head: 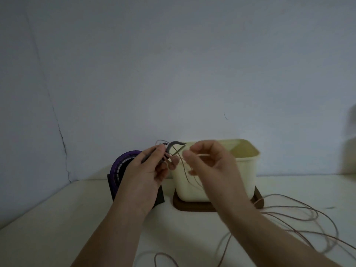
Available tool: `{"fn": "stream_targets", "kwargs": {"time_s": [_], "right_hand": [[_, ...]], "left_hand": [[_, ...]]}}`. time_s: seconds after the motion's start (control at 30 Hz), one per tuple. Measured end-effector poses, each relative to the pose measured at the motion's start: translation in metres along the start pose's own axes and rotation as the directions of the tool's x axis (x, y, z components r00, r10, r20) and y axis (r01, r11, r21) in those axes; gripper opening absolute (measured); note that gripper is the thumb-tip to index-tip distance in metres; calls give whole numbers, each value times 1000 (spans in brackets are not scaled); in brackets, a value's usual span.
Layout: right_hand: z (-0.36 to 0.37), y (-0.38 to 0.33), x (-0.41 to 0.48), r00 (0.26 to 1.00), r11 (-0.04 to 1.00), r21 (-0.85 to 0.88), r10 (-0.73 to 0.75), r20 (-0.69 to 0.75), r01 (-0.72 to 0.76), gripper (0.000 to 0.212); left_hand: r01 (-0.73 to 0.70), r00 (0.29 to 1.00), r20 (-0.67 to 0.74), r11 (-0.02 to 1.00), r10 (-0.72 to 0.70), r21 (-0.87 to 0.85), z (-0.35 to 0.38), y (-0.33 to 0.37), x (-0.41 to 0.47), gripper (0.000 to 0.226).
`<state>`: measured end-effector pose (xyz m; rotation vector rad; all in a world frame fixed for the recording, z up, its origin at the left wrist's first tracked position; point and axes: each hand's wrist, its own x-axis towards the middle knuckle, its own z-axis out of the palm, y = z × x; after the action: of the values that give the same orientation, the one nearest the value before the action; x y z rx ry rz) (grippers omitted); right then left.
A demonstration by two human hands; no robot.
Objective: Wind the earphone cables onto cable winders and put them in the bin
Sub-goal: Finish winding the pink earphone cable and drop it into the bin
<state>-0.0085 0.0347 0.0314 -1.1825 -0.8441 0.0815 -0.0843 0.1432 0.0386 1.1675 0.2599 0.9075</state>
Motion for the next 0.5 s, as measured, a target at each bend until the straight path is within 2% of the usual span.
{"fn": "stream_targets", "kwargs": {"time_s": [0.1, 0.17, 0.33, 0.5], "right_hand": [[8, 10, -7, 983, 972, 150, 176, 55, -182, 18], [8, 11, -8, 964, 935, 238, 249, 89, -263, 20], [8, 11, -9, 950, 866, 390, 289, 119, -313, 16], [11, 13, -9, 910, 750, 517, 366, 194, -412, 7]], "left_hand": [[-17, 998, -60, 1000, 17, 0, 5, -5, -1, 11], [-28, 996, -83, 999, 30, 22, 8, -10, -2, 12], [-59, 994, -89, 997, 64, 55, 15, -18, -7, 17], [-39, 995, -95, 999, 39, 5, 20, -19, -11, 8]]}}
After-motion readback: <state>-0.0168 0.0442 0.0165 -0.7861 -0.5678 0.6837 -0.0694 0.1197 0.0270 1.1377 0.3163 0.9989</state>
